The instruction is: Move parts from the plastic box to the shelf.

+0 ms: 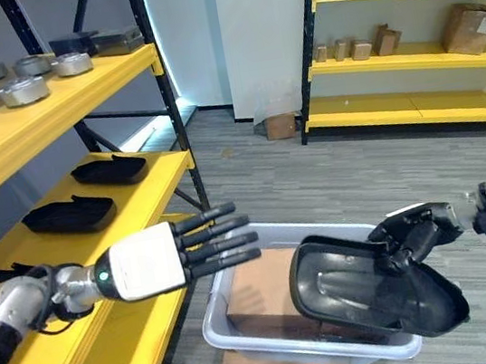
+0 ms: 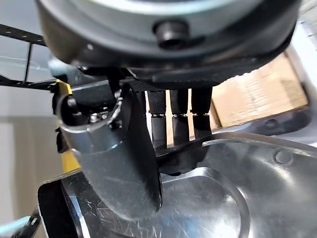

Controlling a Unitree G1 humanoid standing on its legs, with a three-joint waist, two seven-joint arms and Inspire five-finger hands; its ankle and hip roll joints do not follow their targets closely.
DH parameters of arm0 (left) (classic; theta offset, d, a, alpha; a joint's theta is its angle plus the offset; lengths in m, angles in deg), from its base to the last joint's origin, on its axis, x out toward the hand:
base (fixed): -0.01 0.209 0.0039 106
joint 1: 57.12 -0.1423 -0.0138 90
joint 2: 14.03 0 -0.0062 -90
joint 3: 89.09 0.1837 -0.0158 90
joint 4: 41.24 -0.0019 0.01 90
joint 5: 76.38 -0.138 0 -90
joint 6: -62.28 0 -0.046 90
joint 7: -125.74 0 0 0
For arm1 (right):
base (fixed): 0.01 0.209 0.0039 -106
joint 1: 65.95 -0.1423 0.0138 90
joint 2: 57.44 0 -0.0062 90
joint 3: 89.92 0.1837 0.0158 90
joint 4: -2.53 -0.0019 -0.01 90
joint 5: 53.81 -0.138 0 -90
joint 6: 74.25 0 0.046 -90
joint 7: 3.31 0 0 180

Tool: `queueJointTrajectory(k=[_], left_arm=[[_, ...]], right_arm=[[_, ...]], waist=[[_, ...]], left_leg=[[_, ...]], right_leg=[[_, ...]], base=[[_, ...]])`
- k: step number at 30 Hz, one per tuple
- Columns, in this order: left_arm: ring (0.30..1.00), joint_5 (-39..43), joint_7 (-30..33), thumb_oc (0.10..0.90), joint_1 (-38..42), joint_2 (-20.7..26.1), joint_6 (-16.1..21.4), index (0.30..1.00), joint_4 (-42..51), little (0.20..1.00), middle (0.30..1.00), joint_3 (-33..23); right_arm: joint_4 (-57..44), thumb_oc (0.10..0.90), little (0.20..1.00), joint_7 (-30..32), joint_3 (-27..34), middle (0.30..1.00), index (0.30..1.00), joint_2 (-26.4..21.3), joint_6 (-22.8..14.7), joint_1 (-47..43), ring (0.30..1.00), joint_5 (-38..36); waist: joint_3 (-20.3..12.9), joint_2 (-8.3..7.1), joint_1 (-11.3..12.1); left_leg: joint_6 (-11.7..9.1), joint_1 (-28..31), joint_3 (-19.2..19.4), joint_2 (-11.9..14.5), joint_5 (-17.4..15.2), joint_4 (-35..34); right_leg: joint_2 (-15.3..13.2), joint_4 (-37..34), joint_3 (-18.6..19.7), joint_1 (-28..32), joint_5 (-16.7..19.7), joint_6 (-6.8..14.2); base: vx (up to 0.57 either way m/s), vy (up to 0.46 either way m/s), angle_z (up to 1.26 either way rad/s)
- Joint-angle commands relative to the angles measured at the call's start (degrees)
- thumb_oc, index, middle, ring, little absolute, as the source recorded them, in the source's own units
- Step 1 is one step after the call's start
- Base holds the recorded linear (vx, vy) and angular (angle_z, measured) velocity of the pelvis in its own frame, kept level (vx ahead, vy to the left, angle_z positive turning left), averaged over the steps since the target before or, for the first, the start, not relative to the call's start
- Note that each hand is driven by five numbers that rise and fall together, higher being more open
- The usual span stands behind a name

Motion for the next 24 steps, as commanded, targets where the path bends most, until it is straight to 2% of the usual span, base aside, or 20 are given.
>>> queueJointTrajectory(k=[1,9,10,14,24], left_arm=[[1.000,3.61,7.33,0.900,10.49,-1.23,-0.37,1.000,-0.94,1.000,1.000,1.35],[1.000,2.73,7.33,0.900,11.43,-4.38,1.43,1.000,0.88,1.000,1.000,3.26],[1.000,1.20,7.33,0.900,11.72,-5.94,1.21,1.000,0.50,1.000,1.000,3.97],[1.000,-1.01,7.33,0.900,13.32,-7.98,0.65,1.000,0.39,1.000,1.000,6.13],[1.000,-3.08,7.33,0.900,20.49,-11.98,0.76,1.000,0.61,1.000,1.000,13.29]], right_arm=[[-1.50,0.400,0.300,-8.30,-1.11,0.300,0.300,0.64,-0.50,-12.59,0.300,-12.67],[-10.65,0.400,0.300,-10.17,-0.83,0.300,0.300,5.51,2.67,-11.98,0.300,-18.74],[-12.74,0.400,0.300,-9.83,-1.06,0.300,0.300,7.51,3.41,-11.60,0.300,-17.51],[-14.89,0.400,0.300,-10.39,-2.36,0.300,0.300,10.33,3.68,-11.53,0.300,-15.88],[-16.92,0.400,0.300,-8.84,-5.93,0.300,0.300,14.97,8.34,-15.18,0.300,-12.43]], waist=[[-1.46,-0.79,0.84],[-1.73,-0.96,0.61],[-1.64,-0.87,0.36],[-1.47,-0.81,0.08],[-1.24,-0.87,-0.28]], left_leg=[[-0.71,2.96,0.34,-0.04,-5.89,0.01],[-0.48,2.74,0.54,0.09,-6.03,0.18],[-0.38,2.70,0.55,0.13,-6.13,0.16],[-0.28,2.56,0.72,0.26,-6.09,0.27],[-0.21,2.37,1.00,0.33,-5.90,0.30]], right_leg=[[-0.42,1.43,-2.90,1.71,-4.40,1.59],[-0.21,1.33,-2.36,1.37,-4.41,1.47],[-0.14,1.45,-2.26,1.22,-4.58,1.38],[-0.05,1.71,-2.00,0.96,-4.76,1.24],[-0.10,1.32,-1.95,0.69,-4.33,0.98]], base=[[-0.01,-0.018,-0.05],[-0.01,-0.010,-0.07],[-0.04,-0.009,-0.02],[-0.03,-0.003,-0.02],[-0.01,-0.001,0.00]])
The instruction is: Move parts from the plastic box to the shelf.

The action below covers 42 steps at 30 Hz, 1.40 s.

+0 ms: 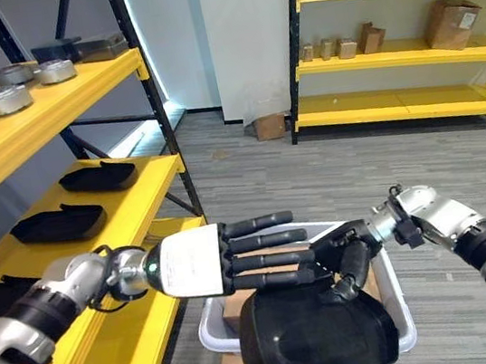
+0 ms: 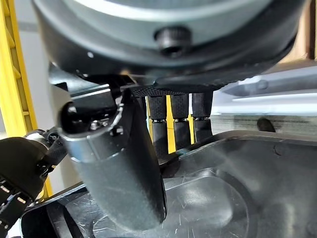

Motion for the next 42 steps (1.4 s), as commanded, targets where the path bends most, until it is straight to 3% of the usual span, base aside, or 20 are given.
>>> queueJointTrajectory(k=[1,5,11,13,17,20,29,37,42], left_arm=[[1.000,0.42,2.95,0.900,7.27,-1.76,-1.37,1.000,-1.52,1.000,1.000,3.50],[1.000,3.05,2.95,0.900,8.99,-1.64,-2.41,1.000,-1.42,1.000,1.000,4.29],[1.000,4.81,2.73,0.900,9.04,-0.69,0.44,1.000,0.13,1.000,1.000,4.15],[1.000,7.29,-0.08,0.900,8.12,0.02,1.10,1.000,1.12,1.000,1.000,3.60],[1.000,11.77,-9.75,0.900,5.03,2.68,-2.00,1.000,1.78,1.000,1.000,1.90],[1.000,13.33,-11.44,0.900,2.60,5.40,-3.73,1.000,-0.45,1.000,1.000,0.27],[1.000,1.12,2.95,0.900,-7.24,9.94,-5.01,1.000,-16.21,1.000,1.000,-6.88],[1.000,-2.28,2.95,0.900,-13.89,9.34,-5.03,1.000,-17.18,1.000,1.000,-11.87],[1.000,-1.75,2.95,0.900,-12.87,10.44,-4.09,1.000,-13.84,1.000,1.000,-10.62]], right_arm=[[-0.05,0.400,0.300,-7.63,2.27,0.300,0.300,2.71,0.50,-12.63,0.300,-6.29],[1.59,0.400,0.300,-7.36,1.71,0.300,0.300,3.05,1.80,-13.15,0.300,-5.36],[3.76,0.400,0.300,-5.20,2.09,0.300,0.300,2.51,3.62,-13.39,0.300,-6.13],[4.99,0.400,0.300,-5.57,2.75,0.300,0.300,1.65,3.79,-13.30,0.300,-5.95],[7.39,0.400,0.300,-6.59,3.71,0.300,0.300,-0.66,3.44,-12.49,0.300,-5.72],[9.09,0.400,0.300,-7.71,4.41,0.300,0.300,-3.16,2.54,-11.51,0.300,-5.98],[18.20,0.400,0.300,-10.54,5.93,0.300,0.300,-8.34,-0.72,-11.90,0.300,-7.27],[22.76,0.400,0.300,-13.78,8.17,0.300,0.300,-11.27,-2.18,-10.07,0.300,-5.47],[24.50,0.400,0.300,-15.94,9.24,0.300,0.300,-11.88,-3.67,-8.44,0.300,-5.72]], waist=[[-0.75,-1.31,0.43],[-0.76,-1.25,0.57],[-0.41,-1.28,1.21],[-0.30,-1.24,1.43],[-0.21,-1.23,1.85],[-0.15,-1.27,2.10],[0.82,-0.90,3.33],[0.57,-1.32,3.54],[0.32,-1.65,3.44]], left_leg=[[-0.24,2.63,-0.36,0.21,-5.94,0.14],[-0.28,2.57,-0.32,0.21,-5.81,0.13],[-0.32,2.45,-0.58,0.24,-5.80,0.12],[-0.30,2.43,-0.74,0.15,-5.87,0.04],[-0.30,2.40,-0.82,0.04,-5.87,-0.14],[-0.21,2.32,-0.78,-0.11,-5.88,-0.20],[-0.03,1.84,-0.99,-0.27,-5.90,-0.23],[0.23,2.17,-1.24,-0.40,-6.31,-0.41],[0.29,2.32,-1.17,-0.40,-6.42,-0.41]], right_leg=[[-0.25,1.01,-3.48,1.84,-4.93,1.15],[-0.24,0.82,-3.47,1.90,-4.77,1.06],[-0.54,0.55,-4.08,1.92,-4.55,1.03],[-0.56,0.48,-4.17,1.91,-4.54,1.08],[-0.70,0.35,-4.47,1.88,-4.40,1.30],[-0.80,0.37,-4.54,1.76,-4.33,1.42],[-1.40,0.51,-5.33,1.14,-4.11,1.87],[-1.30,0.47,-5.44,1.47,-4.27,2.15],[-1.19,0.43,-5.32,1.59,-4.17,2.31]], base=[[0.00,0.000,0.00],[0.00,0.000,0.00],[0.00,0.000,0.00],[0.00,0.000,0.00],[0.00,0.003,0.02],[0.00,0.000,0.00],[0.00,0.000,0.00],[0.01,0.000,0.01],[0.02,-0.008,0.02]])
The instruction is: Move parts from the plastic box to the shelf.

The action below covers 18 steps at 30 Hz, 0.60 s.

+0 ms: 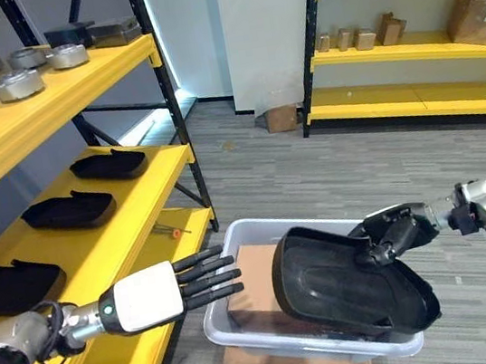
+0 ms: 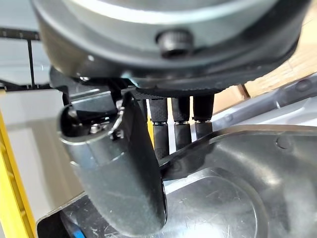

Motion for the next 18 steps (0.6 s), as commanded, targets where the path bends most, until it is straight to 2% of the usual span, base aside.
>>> queueJointTrajectory(k=[1,4,7,9,18], left_arm=[[1.000,4.06,7.49,0.900,8.54,3.99,-0.18,1.000,2.13,1.000,1.000,-1.01],[1.000,6.60,7.49,0.900,10.95,5.32,0.48,1.000,5.50,1.000,1.000,0.47],[1.000,9.25,7.49,0.900,13.88,6.04,-0.04,1.000,8.14,1.000,1.000,1.82],[1.000,12.11,7.49,0.900,17.15,6.58,0.90,1.000,10.77,1.000,1.000,2.99],[1.000,16.43,6.16,0.900,23.70,4.87,0.80,1.000,17.16,1.000,1.000,5.42]], right_arm=[[1.52,0.400,0.300,-15.38,2.98,0.300,0.300,-4.06,-4.01,-7.22,0.300,-5.40],[1.39,0.400,0.300,-16.30,2.82,0.300,0.300,-3.94,-4.55,-7.03,0.300,-6.09],[0.36,0.400,0.300,-16.30,2.97,0.300,0.300,-3.08,-4.13,-6.79,0.300,-6.70],[-1.05,0.400,0.300,-16.30,2.69,0.300,0.300,-1.88,-3.29,-6.31,0.300,-6.19],[-2.51,0.400,0.300,-15.48,1.76,0.300,0.300,1.79,-2.67,-3.99,0.300,-2.64]], waist=[[0.13,-1.41,1.41],[0.05,-1.38,1.45],[-0.04,-1.39,1.50],[-0.24,-1.30,1.44],[-0.21,-1.11,1.37]], left_leg=[[0.32,3.97,-0.95,-0.39,-6.49,-0.19],[0.28,4.02,-1.06,-0.39,-6.44,-0.15],[0.28,4.13,-1.19,-0.40,-6.44,-0.14],[0.19,4.21,-1.17,-0.40,-6.41,-0.14],[0.12,4.35,-1.14,-0.43,-6.13,-0.11]], right_leg=[[-1.03,0.70,-4.51,2.82,-4.00,2.06],[-0.92,0.66,-4.30,2.95,-3.98,1.99],[-0.87,0.63,-4.15,3.14,-3.99,1.92],[-0.85,0.59,-4.04,3.23,-3.94,1.86],[-0.93,0.48,-3.96,3.53,-3.84,1.58]], base=[[0.01,-0.015,-0.04],[0.00,-0.002,-0.01],[0.00,0.000,0.00],[0.00,0.000,0.00],[0.00,0.000,0.00]])
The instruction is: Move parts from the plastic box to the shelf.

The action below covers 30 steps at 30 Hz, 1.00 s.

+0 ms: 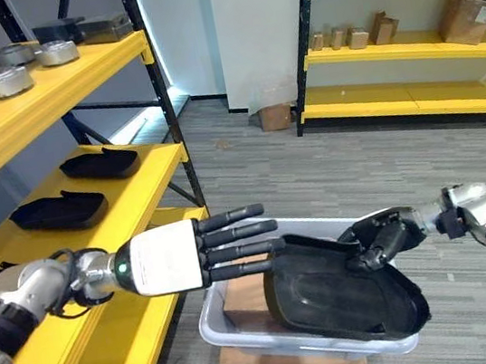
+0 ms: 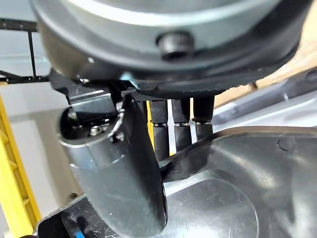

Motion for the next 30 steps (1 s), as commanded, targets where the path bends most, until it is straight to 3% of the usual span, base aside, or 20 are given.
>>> queueJointTrajectory(k=[1,8,13,30], left_arm=[[1.000,8.42,5.04,0.900,7.98,1.82,-0.77,1.000,-0.47,1.000,1.000,1.82],[1.000,10.61,4.16,0.900,8.24,-2.11,-0.82,1.000,-0.69,1.000,1.000,2.16],[1.000,4.92,6.92,0.900,6.50,-5.61,-0.09,1.000,-3.68,1.000,1.000,2.59],[1.000,-2.38,6.92,0.900,0.87,-9.12,5.61,1.000,-5.56,1.000,1.000,2.52]], right_arm=[[-0.63,0.400,0.300,-15.28,1.69,0.300,0.300,-2.75,-1.58,-5.00,0.300,-2.69],[-2.50,0.400,0.300,-13.98,1.07,0.300,0.300,0.16,-0.77,-5.09,0.300,-1.82],[-4.33,0.400,0.300,-11.69,0.38,0.300,0.300,2.48,0.79,-5.74,0.300,-0.53],[-7.30,0.400,0.300,-9.48,-0.30,0.300,0.300,2.70,3.83,-7.55,0.300,0.56]], waist=[[-0.66,-0.39,1.62],[-0.59,-0.52,1.24],[-0.50,-0.69,0.86],[0.06,-0.69,0.14]], left_leg=[[0.14,3.94,-1.15,-0.40,-6.15,-0.33],[0.19,3.96,-1.14,-0.55,-6.22,-0.28],[0.26,4.09,-0.92,-0.59,-6.42,-0.19],[0.39,4.28,-0.16,-0.46,-6.89,0.11]], right_leg=[[-0.93,0.46,-4.21,3.11,-3.92,1.54],[-0.93,0.56,-4.05,3.09,-3.99,1.45],[-0.99,0.62,-3.80,3.04,-4.10,1.47],[-1.08,0.78,-3.21,2.83,-4.39,1.71]], base=[[0.00,0.000,0.00],[0.00,0.000,0.00],[0.00,0.000,0.00],[0.00,0.001,-0.01]])
